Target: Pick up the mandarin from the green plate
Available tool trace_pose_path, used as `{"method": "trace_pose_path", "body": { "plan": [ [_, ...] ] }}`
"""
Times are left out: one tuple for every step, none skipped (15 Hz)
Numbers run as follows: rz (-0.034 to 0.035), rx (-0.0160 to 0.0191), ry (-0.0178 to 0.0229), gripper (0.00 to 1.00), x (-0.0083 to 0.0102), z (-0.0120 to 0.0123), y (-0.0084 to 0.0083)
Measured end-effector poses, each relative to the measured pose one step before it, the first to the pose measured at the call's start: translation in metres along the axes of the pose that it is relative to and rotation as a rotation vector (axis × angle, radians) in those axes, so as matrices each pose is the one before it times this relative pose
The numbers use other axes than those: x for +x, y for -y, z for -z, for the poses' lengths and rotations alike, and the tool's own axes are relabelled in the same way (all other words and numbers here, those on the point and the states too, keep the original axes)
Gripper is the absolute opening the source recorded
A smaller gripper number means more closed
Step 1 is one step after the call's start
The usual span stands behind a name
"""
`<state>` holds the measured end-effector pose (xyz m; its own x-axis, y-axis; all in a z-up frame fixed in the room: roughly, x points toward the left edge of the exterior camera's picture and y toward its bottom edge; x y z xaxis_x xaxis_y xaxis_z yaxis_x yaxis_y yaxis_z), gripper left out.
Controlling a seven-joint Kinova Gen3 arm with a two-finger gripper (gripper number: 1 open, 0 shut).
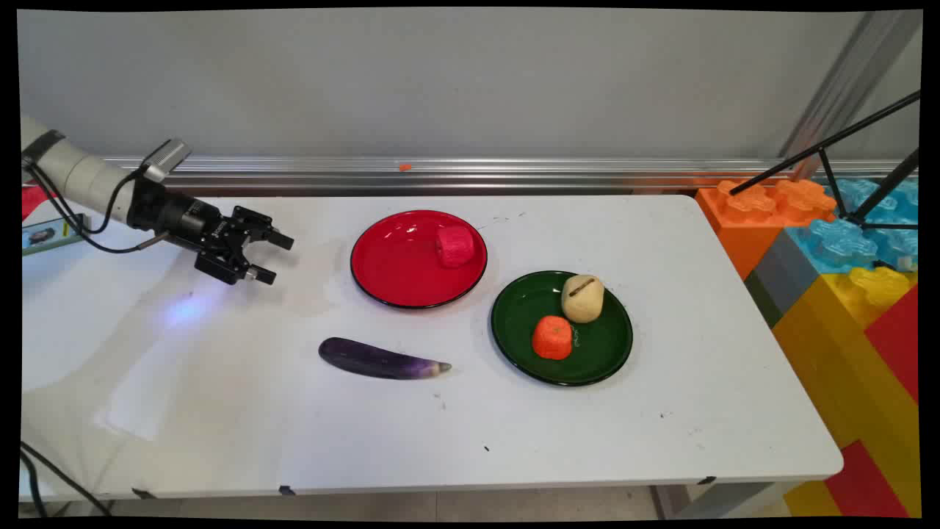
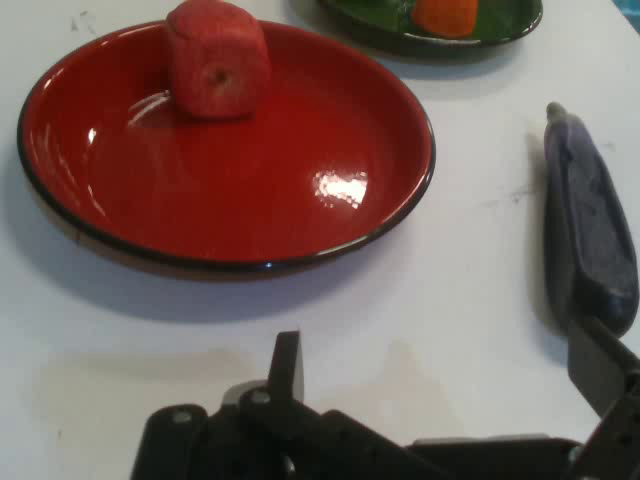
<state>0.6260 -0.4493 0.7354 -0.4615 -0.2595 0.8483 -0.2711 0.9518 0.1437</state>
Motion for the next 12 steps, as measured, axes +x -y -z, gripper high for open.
{"method": "trace_pose_path", "body": {
  "plan": [
    [-0.00238, -0.00147, -0.00257, 1.0, 0.00202, -0.0002, 0.00014],
    [-0.00217, -0.00176, -0.00371, 1.0, 0.00251, -0.00006, -0.00028],
    [-0.00239, -0.00172, -0.00585, 1.0, 0.00385, 0.00022, -0.00122],
    [-0.00262, -0.00364, -0.00637, 1.0, 0.00482, -0.00064, -0.00145],
    [-0.00173, -0.00307, -0.0051, 1.0, 0.00387, -0.00062, -0.00137],
    [-0.00171, -0.00315, -0.00369, 1.0, 0.00273, -0.00074, -0.00122],
    [-0.00234, -0.00441, -0.00508, 1.0, 0.00374, -0.00156, -0.00152],
    [-0.00152, -0.00393, -0.00322, 1.0, 0.00242, -0.0014, -0.00106],
    [-0.0016, -0.00495, -0.00442, 1.0, 0.00349, -0.00258, -0.0011],
    [-0.00048, -0.00381, -0.00219, 1.0, 0.00217, -0.00223, -0.00055],
    [-0.00159, -0.00446, -0.00369, 1.0, 0.00321, -0.00374, -0.0003],
    [-0.00341, -0.0046, -0.00424, 1.0, 0.00391, -0.00551, 0.00027]
  ]
}}
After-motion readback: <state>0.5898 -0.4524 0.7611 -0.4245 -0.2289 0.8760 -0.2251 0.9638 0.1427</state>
